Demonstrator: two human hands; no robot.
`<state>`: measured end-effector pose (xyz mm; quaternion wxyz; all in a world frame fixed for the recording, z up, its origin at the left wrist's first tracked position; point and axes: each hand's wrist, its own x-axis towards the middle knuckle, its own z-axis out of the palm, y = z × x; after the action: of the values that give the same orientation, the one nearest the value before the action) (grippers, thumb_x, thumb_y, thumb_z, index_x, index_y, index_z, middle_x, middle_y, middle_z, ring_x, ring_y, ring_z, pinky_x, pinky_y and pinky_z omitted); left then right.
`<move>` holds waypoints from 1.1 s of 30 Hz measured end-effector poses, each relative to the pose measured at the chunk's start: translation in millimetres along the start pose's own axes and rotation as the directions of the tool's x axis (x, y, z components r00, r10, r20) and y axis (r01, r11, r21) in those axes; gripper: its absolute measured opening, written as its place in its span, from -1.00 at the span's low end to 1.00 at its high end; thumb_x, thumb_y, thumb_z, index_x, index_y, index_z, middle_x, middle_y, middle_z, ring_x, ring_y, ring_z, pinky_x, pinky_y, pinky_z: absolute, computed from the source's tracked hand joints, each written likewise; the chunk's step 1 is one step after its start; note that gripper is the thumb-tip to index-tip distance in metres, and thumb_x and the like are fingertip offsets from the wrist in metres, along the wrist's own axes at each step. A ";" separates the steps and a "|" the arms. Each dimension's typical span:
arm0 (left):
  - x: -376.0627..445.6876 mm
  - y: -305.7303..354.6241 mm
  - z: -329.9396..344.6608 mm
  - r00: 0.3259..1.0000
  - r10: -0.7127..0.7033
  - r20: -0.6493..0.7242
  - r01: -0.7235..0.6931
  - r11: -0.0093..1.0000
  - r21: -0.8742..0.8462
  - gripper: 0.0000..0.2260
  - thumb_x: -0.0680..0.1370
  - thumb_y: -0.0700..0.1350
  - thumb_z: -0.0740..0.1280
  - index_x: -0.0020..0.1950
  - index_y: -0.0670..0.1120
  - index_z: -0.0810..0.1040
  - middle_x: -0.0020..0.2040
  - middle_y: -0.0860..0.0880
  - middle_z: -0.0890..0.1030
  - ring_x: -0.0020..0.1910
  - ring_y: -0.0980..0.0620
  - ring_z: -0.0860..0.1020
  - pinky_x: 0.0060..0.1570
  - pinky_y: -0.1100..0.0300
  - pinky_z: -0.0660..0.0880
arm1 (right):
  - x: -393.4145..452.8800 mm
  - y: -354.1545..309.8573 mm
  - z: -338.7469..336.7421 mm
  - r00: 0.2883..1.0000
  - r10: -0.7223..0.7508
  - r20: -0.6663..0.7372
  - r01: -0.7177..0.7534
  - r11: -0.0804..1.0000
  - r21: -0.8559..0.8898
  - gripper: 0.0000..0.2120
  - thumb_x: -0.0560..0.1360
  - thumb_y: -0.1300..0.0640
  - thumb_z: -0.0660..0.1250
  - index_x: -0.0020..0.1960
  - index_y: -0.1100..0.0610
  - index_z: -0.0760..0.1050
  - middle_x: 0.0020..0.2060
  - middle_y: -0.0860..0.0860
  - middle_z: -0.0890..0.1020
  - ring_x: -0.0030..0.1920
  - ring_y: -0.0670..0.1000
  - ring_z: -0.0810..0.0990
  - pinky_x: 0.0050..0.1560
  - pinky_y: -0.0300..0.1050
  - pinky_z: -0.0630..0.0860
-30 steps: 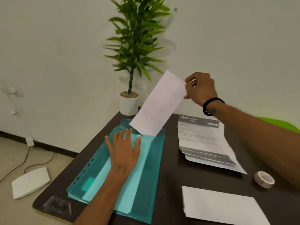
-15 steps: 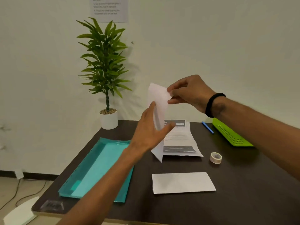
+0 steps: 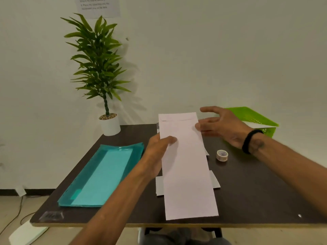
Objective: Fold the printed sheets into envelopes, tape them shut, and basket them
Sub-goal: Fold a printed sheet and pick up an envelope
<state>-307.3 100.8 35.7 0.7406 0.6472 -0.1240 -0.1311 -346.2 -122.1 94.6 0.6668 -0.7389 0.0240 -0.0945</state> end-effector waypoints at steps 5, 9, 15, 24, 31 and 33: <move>9.2 -32.8 7.9 0.996 0.011 -0.094 -0.001 0.994 0.107 -0.59 0.62 -0.08 0.40 0.44 0.13 0.42 0.32 -0.01 0.61 0.23 -0.08 0.61 0.28 -0.18 0.56 | 4.4 44.4 3.9 0.994 0.101 -0.030 -0.099 0.992 0.080 -0.47 0.44 0.40 0.54 0.36 0.15 0.52 0.02 0.20 0.75 -0.10 0.04 0.77 -0.23 -0.22 0.64; 26.0 -47.0 -8.3 0.971 0.169 -0.170 -0.158 0.985 0.076 -0.51 0.62 -0.23 0.40 0.45 0.18 0.41 0.28 -0.07 0.66 0.23 -0.07 0.65 0.17 -0.09 0.64 | 8.2 66.0 -1.3 0.990 0.136 -0.041 -0.135 0.991 0.022 -0.50 0.43 0.35 0.56 0.32 0.11 0.55 0.06 0.24 0.73 -0.24 -0.06 0.73 -0.33 -0.29 0.58; 49.4 -66.5 -21.3 0.978 0.184 -0.102 -0.166 0.973 0.160 -0.66 0.60 -0.27 0.41 0.31 0.06 0.62 0.21 -0.06 0.68 0.19 -0.01 0.67 0.17 -0.04 0.65 | 20.0 96.1 -5.6 0.980 0.201 -0.016 -0.199 0.978 0.067 -0.51 0.45 0.36 0.54 0.33 0.11 0.53 0.03 0.18 0.76 0.00 0.10 0.77 -0.10 -0.11 0.69; 61.3 -111.9 -31.0 0.993 0.103 -0.050 -0.102 0.994 0.037 -0.66 0.56 -0.28 0.46 0.33 -0.13 0.62 0.14 -0.08 0.74 0.11 -0.04 0.71 -0.06 0.24 0.63 | 23.1 155.5 6.0 0.977 0.163 -0.139 -0.152 0.985 0.085 -0.76 0.53 0.18 0.51 0.17 0.13 0.58 -0.04 0.06 0.78 -0.03 0.11 0.77 0.00 0.05 0.67; 61.7 -123.9 -33.0 0.973 0.201 -0.114 -0.184 0.972 0.148 -0.79 0.57 -0.17 0.47 0.20 -0.07 0.70 0.08 0.05 0.75 0.10 0.05 0.70 0.09 0.08 0.66 | 18.8 169.2 8.9 0.989 0.116 -0.094 -0.103 0.986 0.128 -0.74 0.55 0.20 0.46 0.22 0.15 0.56 -0.01 0.10 0.78 0.00 0.13 0.77 0.01 0.05 0.71; 62.1 -126.6 -32.8 0.962 0.240 -0.131 -0.209 0.955 0.210 -0.83 0.58 -0.16 0.46 0.17 -0.07 0.71 0.09 0.09 0.73 0.12 0.10 0.68 0.08 0.12 0.66 | 17.7 170.3 8.0 0.992 0.101 -0.073 -0.092 0.988 0.120 -0.73 0.55 0.19 0.46 0.23 0.15 0.55 0.00 0.10 0.77 0.01 0.12 0.77 0.00 0.02 0.72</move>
<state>-242.0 93.0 -93.2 0.6914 0.7063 -0.1511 0.0176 -312.1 -135.8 -72.8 0.7111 -0.6924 0.0805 -0.0923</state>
